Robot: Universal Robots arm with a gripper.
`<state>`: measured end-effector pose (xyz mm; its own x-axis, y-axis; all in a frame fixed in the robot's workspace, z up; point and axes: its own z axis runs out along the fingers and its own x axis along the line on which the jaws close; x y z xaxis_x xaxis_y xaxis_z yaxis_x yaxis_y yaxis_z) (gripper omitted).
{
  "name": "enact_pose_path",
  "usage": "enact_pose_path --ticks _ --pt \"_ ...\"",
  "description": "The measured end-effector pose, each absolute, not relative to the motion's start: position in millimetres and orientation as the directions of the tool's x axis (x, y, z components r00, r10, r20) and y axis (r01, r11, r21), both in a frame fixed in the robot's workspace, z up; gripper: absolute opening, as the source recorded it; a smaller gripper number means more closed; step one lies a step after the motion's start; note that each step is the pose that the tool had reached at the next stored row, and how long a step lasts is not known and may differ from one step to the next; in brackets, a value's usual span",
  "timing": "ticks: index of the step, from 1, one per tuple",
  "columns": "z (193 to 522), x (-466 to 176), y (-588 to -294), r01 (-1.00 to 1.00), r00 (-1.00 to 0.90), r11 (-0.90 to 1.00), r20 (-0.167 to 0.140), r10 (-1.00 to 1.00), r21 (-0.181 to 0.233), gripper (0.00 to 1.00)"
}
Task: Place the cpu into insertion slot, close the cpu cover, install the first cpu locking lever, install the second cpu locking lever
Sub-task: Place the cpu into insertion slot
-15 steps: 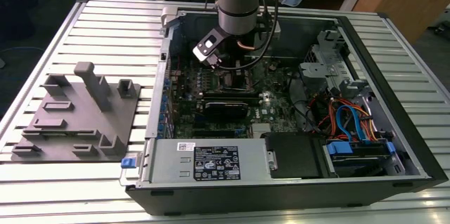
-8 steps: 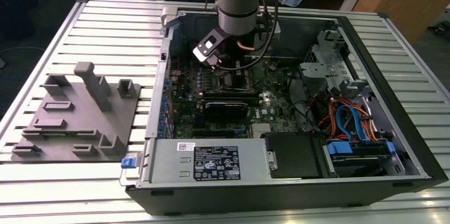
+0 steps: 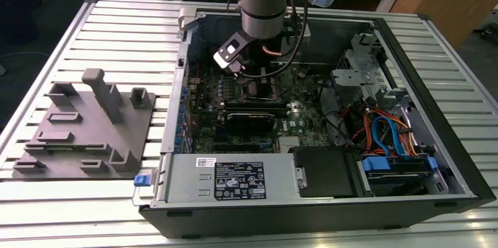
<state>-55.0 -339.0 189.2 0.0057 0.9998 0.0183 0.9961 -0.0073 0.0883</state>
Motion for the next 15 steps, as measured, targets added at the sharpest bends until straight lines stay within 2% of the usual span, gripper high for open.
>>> enact_pose_path --ticks 10,15 --pt "198 -55 -339 0.996 0.006 -0.008 0.019 1.0 0.086 0.61" --pt "205 -54 -339 0.997 0.007 -0.009 0.022 1.0 0.071 0.61"
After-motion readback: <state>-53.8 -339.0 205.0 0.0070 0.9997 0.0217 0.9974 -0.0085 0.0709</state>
